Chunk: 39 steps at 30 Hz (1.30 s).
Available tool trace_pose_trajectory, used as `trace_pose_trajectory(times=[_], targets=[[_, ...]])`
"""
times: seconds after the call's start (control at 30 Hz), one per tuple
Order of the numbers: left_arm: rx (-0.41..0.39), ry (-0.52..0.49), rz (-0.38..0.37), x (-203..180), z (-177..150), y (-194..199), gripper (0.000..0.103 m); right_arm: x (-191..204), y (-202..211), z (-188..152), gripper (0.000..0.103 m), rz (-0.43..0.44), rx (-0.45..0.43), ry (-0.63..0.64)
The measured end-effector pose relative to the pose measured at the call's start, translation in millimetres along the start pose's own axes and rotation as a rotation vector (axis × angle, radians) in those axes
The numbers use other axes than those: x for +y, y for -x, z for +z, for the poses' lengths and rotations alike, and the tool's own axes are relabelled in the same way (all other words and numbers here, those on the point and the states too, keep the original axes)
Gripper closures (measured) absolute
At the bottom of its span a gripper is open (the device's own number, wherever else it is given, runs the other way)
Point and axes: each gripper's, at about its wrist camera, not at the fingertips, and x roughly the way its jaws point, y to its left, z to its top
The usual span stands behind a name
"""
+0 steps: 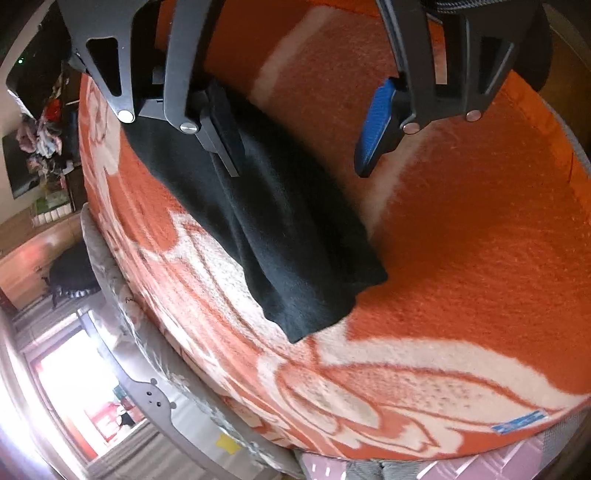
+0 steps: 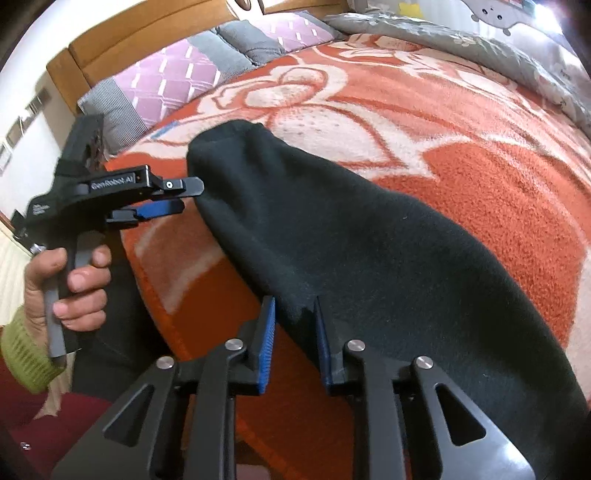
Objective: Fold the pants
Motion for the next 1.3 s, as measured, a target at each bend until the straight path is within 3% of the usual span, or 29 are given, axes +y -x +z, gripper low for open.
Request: trace_pose_trajectory(times=[0.23,0.33,0.37,0.47,0.73,0.9,0.93,0.97,1.07,1.13,1.3], targets=[[0.038,0.053,0.033,10.7,19.6,-6.4,0.036,-44.9,12.6,36.0,0.079,-0.013,-0.068,-0.130],[0.051,0.051,0.050,11.2,29.0,-12.8,0.035,-70.1,4.3,55.1,0.069,0.003,-0.066,-0.210],[0.053,0.050,0.052,10.8,32.0,-15.3,0.035,-77.6,-2.3,62.0,0.064,0.011,-0.054,-0.234],[0.066,0.054,0.063,14.3,39.3,-23.1,0.035,-89.1,-22.9,76.6,0.064,0.001,-0.024,-0.244],[0.064,0.042,0.073,12.4,48.5,-38.5,0.034,-94.6,-83.9,86.7,0.064,-0.022,0.156,-0.154],[0.058,0.022,0.088,7.8,58.4,-50.3,0.035,-105.3,-90.7,87.0,0.064,0.033,0.159,-0.175],[0.054,0.013,0.095,5.0,59.8,-52.6,0.037,-105.9,-90.2,86.6,0.065,0.037,0.157,-0.174],[0.049,-0.003,0.104,2.2,58.3,-52.9,0.051,-105.6,-89.3,85.5,0.069,0.036,0.154,-0.166],[0.042,-0.054,0.098,-6.6,58.0,-55.6,0.075,-101.5,-82.7,81.6,0.084,0.021,0.145,-0.146],[0.013,-0.060,0.045,-9.0,56.6,-47.0,0.084,-95.4,-75.7,81.6,0.089,0.008,0.126,-0.130],[-0.119,-0.100,-0.057,-14.5,44.7,3.9,0.085,-74.7,-39.2,93.4,0.094,-0.055,0.007,-0.064]])
